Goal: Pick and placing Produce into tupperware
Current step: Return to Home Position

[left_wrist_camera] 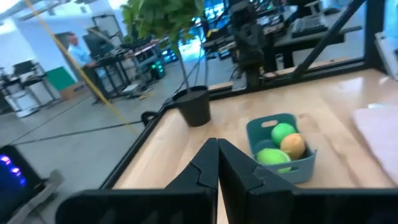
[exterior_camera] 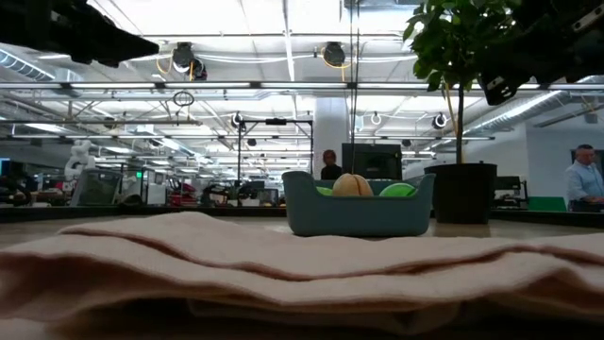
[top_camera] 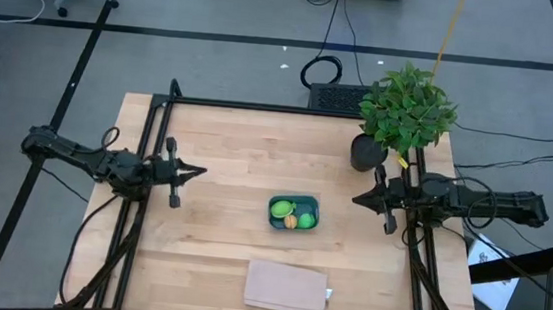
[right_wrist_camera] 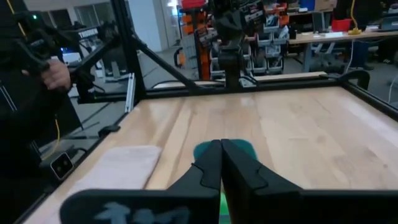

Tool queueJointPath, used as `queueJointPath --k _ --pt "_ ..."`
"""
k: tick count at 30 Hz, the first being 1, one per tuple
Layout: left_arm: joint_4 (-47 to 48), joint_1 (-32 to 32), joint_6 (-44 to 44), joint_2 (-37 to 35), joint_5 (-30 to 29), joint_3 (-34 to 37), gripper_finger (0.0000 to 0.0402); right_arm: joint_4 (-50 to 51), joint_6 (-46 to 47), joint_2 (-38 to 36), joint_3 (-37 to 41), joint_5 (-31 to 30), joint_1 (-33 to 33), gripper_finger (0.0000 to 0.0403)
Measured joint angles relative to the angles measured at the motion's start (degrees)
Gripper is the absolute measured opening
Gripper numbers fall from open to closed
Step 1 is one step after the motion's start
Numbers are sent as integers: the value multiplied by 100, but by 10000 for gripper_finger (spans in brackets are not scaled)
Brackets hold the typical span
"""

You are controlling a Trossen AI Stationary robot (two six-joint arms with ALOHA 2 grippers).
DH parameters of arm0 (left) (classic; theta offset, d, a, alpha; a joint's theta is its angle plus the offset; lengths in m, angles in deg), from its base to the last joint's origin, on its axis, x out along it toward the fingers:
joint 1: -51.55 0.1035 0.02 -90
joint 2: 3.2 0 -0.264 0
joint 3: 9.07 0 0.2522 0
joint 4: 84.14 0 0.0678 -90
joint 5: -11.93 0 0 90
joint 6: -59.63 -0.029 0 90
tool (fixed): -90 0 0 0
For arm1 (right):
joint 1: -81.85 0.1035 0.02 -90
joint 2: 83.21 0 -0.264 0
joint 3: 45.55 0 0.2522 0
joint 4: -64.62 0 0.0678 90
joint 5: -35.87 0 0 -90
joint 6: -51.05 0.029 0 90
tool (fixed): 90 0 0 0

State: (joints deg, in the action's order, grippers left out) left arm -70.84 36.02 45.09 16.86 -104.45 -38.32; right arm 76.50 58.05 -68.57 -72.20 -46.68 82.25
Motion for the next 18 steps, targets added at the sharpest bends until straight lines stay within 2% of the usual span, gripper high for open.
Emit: queueJointPath --k 8,15,18 --pt "115 0 -18 -326 84 0 1 0 -214 -317 154 -186 -5 0" --pt "891 13 253 -1090 63 0 1 93 -337 -485 160 -175 -7 0" --pt "1166 13 401 -1297 249 0 1 102 -362 -528 160 -171 -4 0"
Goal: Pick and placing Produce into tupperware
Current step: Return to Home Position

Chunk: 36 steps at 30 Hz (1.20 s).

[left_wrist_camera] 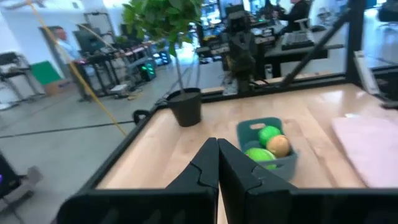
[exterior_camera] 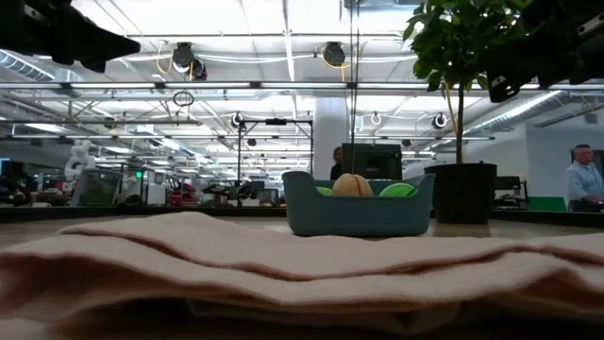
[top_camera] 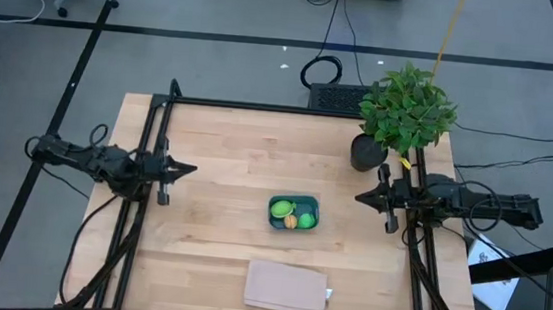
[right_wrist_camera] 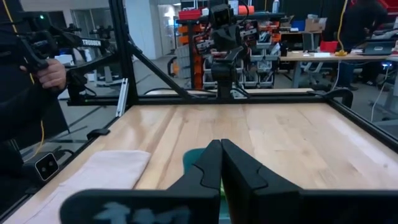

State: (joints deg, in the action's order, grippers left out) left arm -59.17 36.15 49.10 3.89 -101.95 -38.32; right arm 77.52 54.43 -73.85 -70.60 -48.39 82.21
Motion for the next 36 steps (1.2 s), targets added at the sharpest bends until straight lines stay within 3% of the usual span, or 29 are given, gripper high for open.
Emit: queueJointPath --k 7,14,17,21,26,30,36 --pt "-18 -2 58 -41 499 55 0 26 -82 -98 0 7 0 0" --pt "-1671 53 -419 -78 420 1080 0 23 -151 -113 0 9 0 0" --pt "-1948 231 -545 -80 474 1310 0 0 -151 -113 0 9 0 0" --pt "-1776 573 -466 -80 492 1302 0 -65 -170 -113 0 11 0 0" --pt "-1446 906 -328 -80 998 1117 0 -70 -163 -114 0 11 0 0" --pt "-1163 987 -284 -80 1343 1031 0 -55 -102 -173 0 22 0 0" --pt "-974 986 -183 -80 1352 1029 0 145 44 -282 -2 28 2 0"
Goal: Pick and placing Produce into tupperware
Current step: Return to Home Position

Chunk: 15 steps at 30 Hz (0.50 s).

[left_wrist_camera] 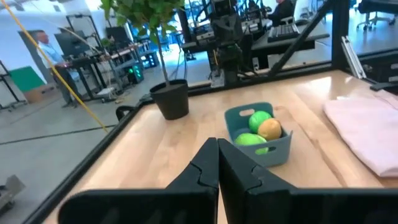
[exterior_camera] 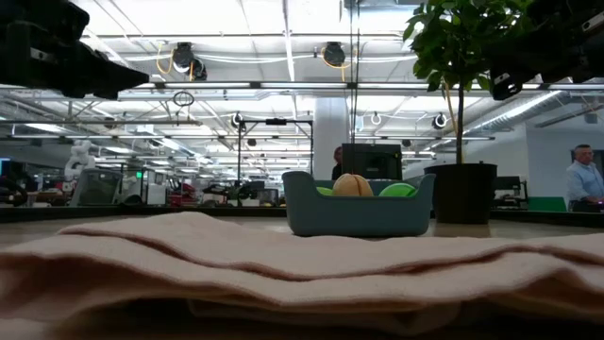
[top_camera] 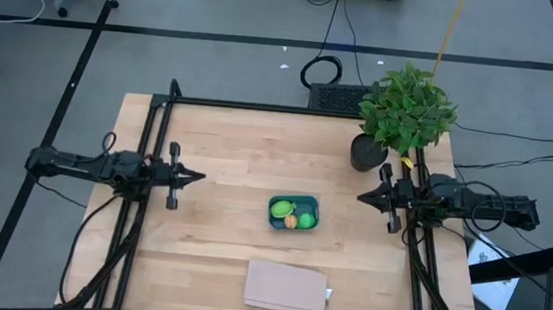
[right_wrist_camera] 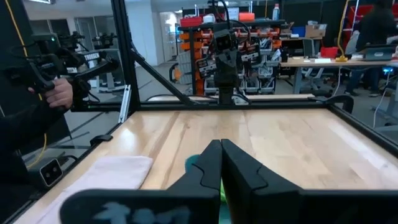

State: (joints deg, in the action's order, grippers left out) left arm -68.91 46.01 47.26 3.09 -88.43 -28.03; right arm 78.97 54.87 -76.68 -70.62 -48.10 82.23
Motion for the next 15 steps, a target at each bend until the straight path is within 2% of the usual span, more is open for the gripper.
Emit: queueJointPath --k 4,10,15 --pt "184 -37 56 1 95 0 0 216 0 -1 23 1 0 0" --pt "327 -152 -21 2 161 0 0 -349 0 -51 440 2 -2 0" --pt "346 -173 -74 0 131 0 0 -468 2 -103 492 2 -2 0"
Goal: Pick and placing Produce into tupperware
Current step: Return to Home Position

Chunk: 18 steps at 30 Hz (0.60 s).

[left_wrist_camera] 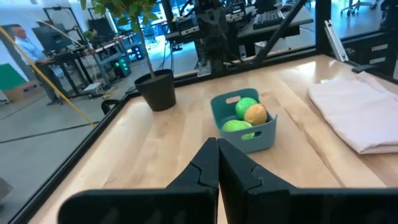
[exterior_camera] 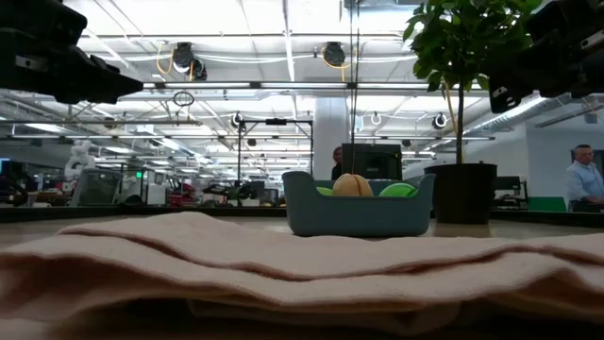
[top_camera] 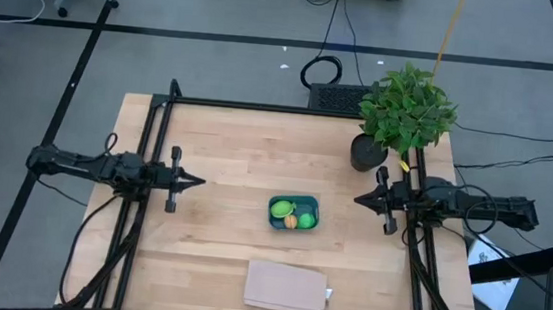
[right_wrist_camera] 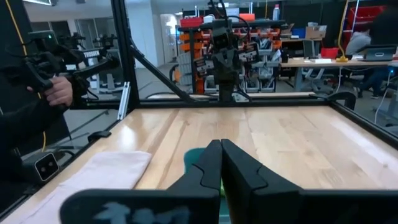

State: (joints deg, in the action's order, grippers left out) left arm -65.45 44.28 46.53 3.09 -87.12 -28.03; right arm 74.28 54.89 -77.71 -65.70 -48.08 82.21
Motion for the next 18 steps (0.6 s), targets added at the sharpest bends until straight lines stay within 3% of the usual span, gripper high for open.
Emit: queueJointPath --k 12,18 --pt "263 0 162 0 -143 0 0 50 103 -22 9 17 9 0" --pt "100 0 164 6 -128 170 0 -831 173 -20 432 20 9 0"
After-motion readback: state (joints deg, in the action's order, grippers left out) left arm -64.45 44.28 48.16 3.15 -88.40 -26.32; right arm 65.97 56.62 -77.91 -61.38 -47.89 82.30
